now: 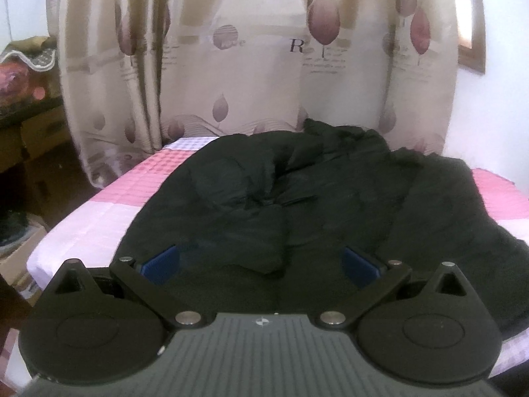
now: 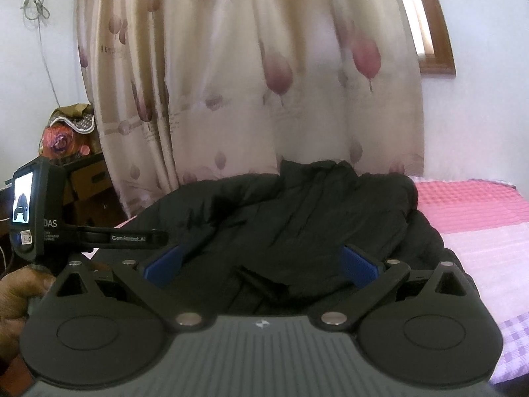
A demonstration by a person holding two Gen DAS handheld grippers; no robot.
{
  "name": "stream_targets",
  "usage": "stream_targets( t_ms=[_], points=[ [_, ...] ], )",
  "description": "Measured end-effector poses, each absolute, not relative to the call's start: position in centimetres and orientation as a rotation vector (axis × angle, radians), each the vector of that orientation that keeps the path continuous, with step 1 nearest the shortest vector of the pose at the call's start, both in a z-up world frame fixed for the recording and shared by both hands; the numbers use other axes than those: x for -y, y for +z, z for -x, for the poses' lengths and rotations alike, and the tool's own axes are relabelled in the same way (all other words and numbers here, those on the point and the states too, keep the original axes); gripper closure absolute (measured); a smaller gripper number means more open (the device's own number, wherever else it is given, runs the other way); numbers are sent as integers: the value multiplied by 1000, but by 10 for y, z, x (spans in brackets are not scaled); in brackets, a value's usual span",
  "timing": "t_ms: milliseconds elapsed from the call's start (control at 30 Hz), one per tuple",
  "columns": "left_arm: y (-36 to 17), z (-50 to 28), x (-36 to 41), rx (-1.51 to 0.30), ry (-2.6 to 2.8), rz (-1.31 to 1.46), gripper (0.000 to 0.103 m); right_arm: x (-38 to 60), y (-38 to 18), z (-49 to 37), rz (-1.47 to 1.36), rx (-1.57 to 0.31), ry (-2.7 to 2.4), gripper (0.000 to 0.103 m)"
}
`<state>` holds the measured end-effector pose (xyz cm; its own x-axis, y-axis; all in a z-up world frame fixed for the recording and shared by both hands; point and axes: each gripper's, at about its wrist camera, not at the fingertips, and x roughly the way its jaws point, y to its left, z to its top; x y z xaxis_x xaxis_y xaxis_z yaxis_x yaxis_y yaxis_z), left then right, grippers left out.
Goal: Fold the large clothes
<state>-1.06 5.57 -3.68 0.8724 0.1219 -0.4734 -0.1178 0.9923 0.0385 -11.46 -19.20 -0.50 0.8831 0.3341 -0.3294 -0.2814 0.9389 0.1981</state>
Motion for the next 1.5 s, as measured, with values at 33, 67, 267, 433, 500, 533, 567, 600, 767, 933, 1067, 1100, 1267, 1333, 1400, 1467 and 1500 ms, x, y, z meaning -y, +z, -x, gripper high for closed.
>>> stream_targets(
  t_ms=[33,67,267,433,500,533,567,600,767,933,1067,1100,1267,1333,1400,1467,1500],
  points=[
    [-37,11,-58,-497,130,-12,0,191,-5,114,-146,-373,323,0],
    [-38,12,-61,-498,134,-14,0,191,-5,114,-146,-377,325,0],
    [-38,16,-83,-510,171,-40,0,187,-7,113,-149,-401,335,0],
    [-43,36,-135,-497,169,-33,0,185,-6,113,-140,-411,337,0],
    [-47,45,-162,-498,183,-16,0,184,-6,114,-141,-405,334,0],
    [-49,50,-178,-511,186,7,0,184,-7,113,-148,-409,332,0],
    [-52,54,-191,-520,189,35,0,184,-9,112,-156,-421,331,0],
    [-55,59,-204,-526,187,69,0,183,-10,110,-167,-433,336,0],
    [-79,79,-244,-570,92,229,0,177,-13,106,-170,-461,353,0],
    [-103,74,-249,-592,18,344,0,171,-11,105,-150,-466,360,0],
    [-104,60,-240,-609,-58,336,84,169,-12,103,-145,-483,364,0],
    [-102,56,-239,-642,-91,333,97,168,-12,102,-141,-483,364,0],
    [-49,58,-246,-537,-14,320,96,168,-13,98,-119,-481,359,0],
    [-16,54,-262,-477,57,347,97,167,-14,94,-111,-481,357,0],
    [17,43,-283,-420,138,377,97,168,-14,89,-110,-483,357,0],
    [45,26,-302,-366,228,353,97,169,-14,83,-116,-481,359,0],
    [56,18,-307,-345,265,331,98,170,-14,80,-119,-482,357,0]
  ],
)
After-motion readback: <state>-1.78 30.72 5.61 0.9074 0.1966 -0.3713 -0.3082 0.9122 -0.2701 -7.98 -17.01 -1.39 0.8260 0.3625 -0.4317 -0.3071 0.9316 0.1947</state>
